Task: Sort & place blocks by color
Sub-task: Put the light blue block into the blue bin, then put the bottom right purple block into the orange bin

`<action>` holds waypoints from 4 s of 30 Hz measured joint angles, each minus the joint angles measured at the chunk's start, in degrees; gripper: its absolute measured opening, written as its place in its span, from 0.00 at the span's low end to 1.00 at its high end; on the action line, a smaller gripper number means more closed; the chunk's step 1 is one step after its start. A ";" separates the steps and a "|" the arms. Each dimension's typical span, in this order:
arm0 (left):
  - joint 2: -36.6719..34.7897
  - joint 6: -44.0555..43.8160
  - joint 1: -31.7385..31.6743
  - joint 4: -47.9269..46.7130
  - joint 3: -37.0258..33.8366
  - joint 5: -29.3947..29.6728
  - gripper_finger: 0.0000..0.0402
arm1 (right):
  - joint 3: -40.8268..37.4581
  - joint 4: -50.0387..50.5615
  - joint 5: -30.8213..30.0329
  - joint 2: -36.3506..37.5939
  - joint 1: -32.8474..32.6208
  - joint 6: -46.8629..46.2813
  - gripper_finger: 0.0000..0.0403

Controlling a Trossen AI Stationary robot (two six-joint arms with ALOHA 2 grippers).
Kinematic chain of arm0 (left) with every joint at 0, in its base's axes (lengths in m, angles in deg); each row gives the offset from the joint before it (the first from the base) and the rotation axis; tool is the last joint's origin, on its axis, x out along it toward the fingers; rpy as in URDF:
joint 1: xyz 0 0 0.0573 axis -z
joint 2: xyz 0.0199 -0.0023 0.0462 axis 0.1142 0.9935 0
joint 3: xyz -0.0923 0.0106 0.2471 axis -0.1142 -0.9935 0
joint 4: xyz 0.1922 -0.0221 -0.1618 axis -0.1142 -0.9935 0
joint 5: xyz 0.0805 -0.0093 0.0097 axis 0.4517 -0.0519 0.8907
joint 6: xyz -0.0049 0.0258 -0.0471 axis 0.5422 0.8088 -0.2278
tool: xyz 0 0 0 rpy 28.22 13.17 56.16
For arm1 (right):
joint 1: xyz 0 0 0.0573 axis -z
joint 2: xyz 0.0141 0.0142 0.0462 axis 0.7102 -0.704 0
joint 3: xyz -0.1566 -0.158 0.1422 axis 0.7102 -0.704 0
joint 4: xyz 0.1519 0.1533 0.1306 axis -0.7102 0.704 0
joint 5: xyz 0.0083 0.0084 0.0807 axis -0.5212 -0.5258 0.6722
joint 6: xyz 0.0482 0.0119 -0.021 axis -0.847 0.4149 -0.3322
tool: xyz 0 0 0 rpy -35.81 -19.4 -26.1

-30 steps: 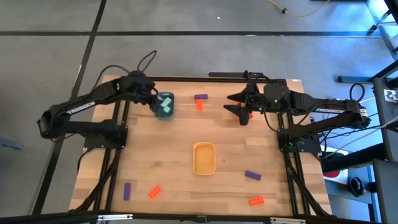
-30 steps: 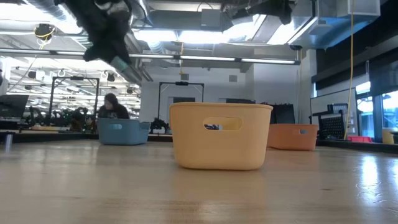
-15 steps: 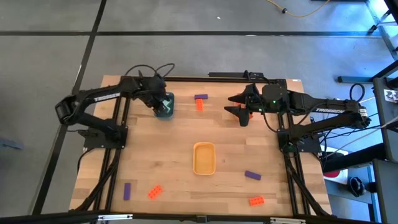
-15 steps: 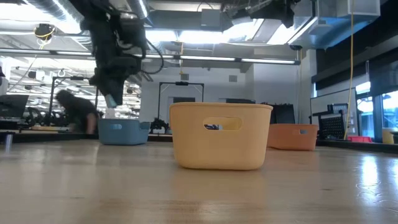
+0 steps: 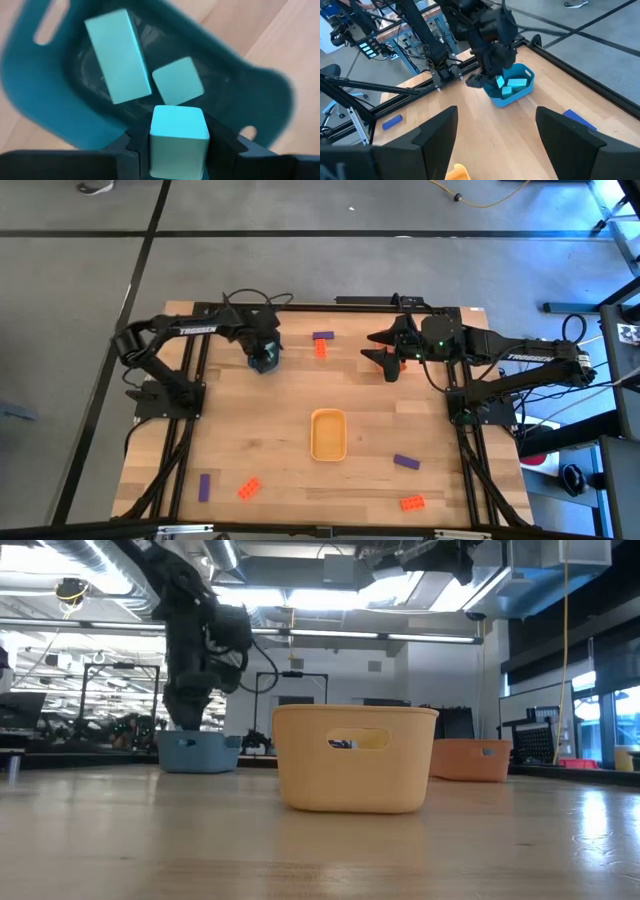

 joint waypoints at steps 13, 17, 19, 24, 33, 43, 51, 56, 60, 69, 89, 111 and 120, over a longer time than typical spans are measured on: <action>4.73 3.74 -0.17 1.01 -0.09 1.93 0.30 | 0.00 -0.04 -1.66 0.00 0.00 -0.03 0.67; 4.68 3.83 -0.17 1.22 -0.09 1.96 0.32 | 0.00 -0.04 -1.67 -0.02 0.00 -0.03 0.67; 4.68 3.77 -0.17 1.22 -0.09 2.13 0.37 | 0.00 -0.04 -1.92 -0.02 0.00 -0.01 0.67; 4.66 3.68 -0.17 1.24 -0.07 1.70 0.52 | 0.00 -0.04 -2.11 -0.02 0.00 -0.02 0.67; 4.55 3.70 -0.20 -4.96 5.01 1.05 0.66 | 0.00 -0.04 -2.09 -0.02 0.00 0.01 0.67; -1.75 2.37 0.26 -5.64 19.70 -5.33 0.67 | 0.00 -0.02 -2.07 -0.02 0.00 0.56 0.67; -20.75 -8.03 5.76 22.27 11.89 -9.56 0.67 | 0.00 0.07 -1.86 -0.02 0.00 4.12 0.67; -33.32 -15.26 12.37 40.90 -0.49 -4.86 0.66 | 0.00 0.07 -0.80 -0.02 -0.02 5.73 0.67; -40.20 -17.52 17.83 51.23 -8.69 -0.17 0.66 | 0.00 0.07 1.71 -0.02 0.00 7.10 0.67; -45.06 -13.13 20.37 53.46 -12.96 2.40 0.66 | 0.00 -2.30 2.04 -0.02 -0.02 7.00 0.67; -45.04 -6.79 20.33 53.42 -12.96 2.17 0.66 | 4.03 5.51 8.32 -1.17 -2.67 -4.79 0.67; -45.02 -6.75 20.33 53.38 -12.98 3.20 0.65 | -12.15 28.12 17.03 -16.23 -41.40 -56.63 0.67; -45.02 -6.75 20.33 53.41 -12.98 3.20 0.65 | -9.33 27.13 16.63 -28.27 -42.21 -53.64 0.67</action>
